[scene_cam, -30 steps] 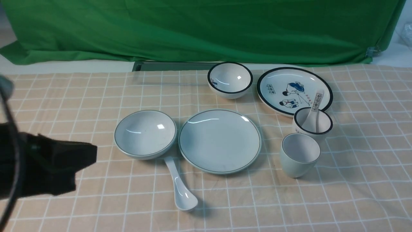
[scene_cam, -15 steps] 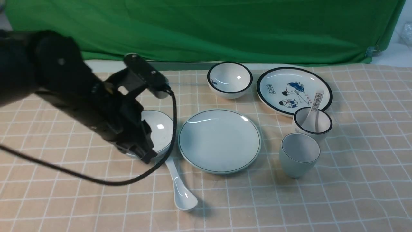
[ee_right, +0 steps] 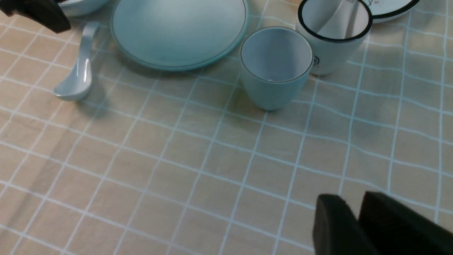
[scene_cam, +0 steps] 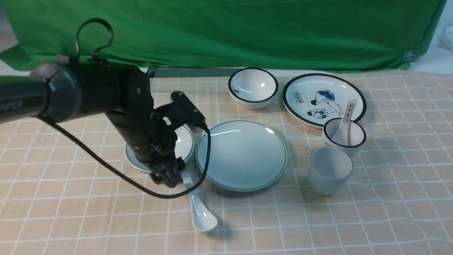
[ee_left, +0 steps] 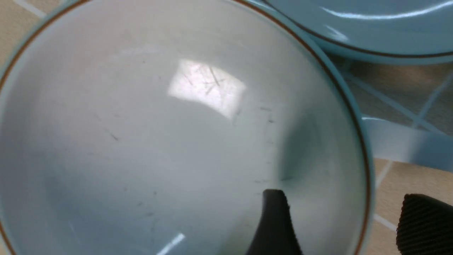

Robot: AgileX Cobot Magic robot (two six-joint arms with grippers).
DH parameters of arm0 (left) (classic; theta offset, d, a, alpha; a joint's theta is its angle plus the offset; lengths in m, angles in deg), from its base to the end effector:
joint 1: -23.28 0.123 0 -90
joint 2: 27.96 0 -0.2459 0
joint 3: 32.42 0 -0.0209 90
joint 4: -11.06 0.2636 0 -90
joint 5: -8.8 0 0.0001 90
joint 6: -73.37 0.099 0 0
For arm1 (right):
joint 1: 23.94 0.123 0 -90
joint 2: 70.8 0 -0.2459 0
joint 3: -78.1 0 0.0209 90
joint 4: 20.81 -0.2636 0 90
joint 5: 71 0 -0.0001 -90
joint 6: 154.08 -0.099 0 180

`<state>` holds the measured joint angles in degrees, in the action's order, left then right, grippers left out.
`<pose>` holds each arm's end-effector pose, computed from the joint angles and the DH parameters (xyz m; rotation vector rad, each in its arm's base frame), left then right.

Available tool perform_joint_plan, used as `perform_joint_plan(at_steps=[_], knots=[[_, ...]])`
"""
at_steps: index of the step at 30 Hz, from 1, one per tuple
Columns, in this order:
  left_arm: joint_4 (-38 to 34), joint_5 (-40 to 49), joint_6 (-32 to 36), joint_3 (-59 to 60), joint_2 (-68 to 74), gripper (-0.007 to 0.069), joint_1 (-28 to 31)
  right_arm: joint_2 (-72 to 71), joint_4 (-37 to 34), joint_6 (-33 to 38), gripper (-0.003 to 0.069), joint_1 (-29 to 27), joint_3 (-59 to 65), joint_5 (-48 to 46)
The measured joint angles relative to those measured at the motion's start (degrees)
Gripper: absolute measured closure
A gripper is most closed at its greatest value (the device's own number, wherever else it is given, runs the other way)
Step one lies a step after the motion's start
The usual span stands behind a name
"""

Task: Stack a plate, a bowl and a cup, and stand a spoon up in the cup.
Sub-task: Use the left arm to grab a blue rice bowl, then use the left arm to put the blue rice bowl into the blue large plate in the middle

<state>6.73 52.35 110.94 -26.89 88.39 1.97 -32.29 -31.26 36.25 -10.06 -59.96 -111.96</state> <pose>0.3418 -0.1389 0.1262 1.3555 2.5428 -0.0322 0.1412 0.0470 0.2898 -0.3702 2.0835 0.2454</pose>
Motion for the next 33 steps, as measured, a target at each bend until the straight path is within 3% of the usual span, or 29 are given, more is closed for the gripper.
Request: perform_joint_plan(at_steps=[2, 7, 10, 16, 19, 26, 33], knots=[[1.1, -0.8, 0.0, 0.0, 0.3, 0.0269, 0.0, 0.1, 0.0, 0.0, 0.0512, 0.0, 0.0, 0.0], [1.1, 1.2, 0.3, 0.0, 0.2, 0.0523, -0.1, 0.1, 0.0, 0.0, 0.0512, 0.0, 0.0, 0.0], [1.9, 2.0, -1.2, -0.2, -1.3, 0.0585, -0.4, 0.1, 0.0, 0.0, 0.0512, 0.0, 0.0, 0.0], [3.1, 4.6, -4.7, -3.8, -7.8, 0.0592, -3.8, 0.1, 0.0, 0.4, 0.0512, 0.0, 0.0, 0.3], [1.7, 3.7, -4.7, -8.9, -8.1, 0.0592, -8.8, 0.1, 0.0, 0.9, 0.0512, 0.0, 0.0, 0.8], [2.2, 3.1, -4.6, -16.0, 3.4, 0.0592, -18.2, 0.1, 0.0, 1.1, 0.0512, 0.0, 0.0, 0.4], [5.2, 3.2, -5.2, -19.4, 10.8, 0.0592, -20.1, 0.1, 0.0, 1.1, 0.0512, 0.0, 0.0, -0.1]])
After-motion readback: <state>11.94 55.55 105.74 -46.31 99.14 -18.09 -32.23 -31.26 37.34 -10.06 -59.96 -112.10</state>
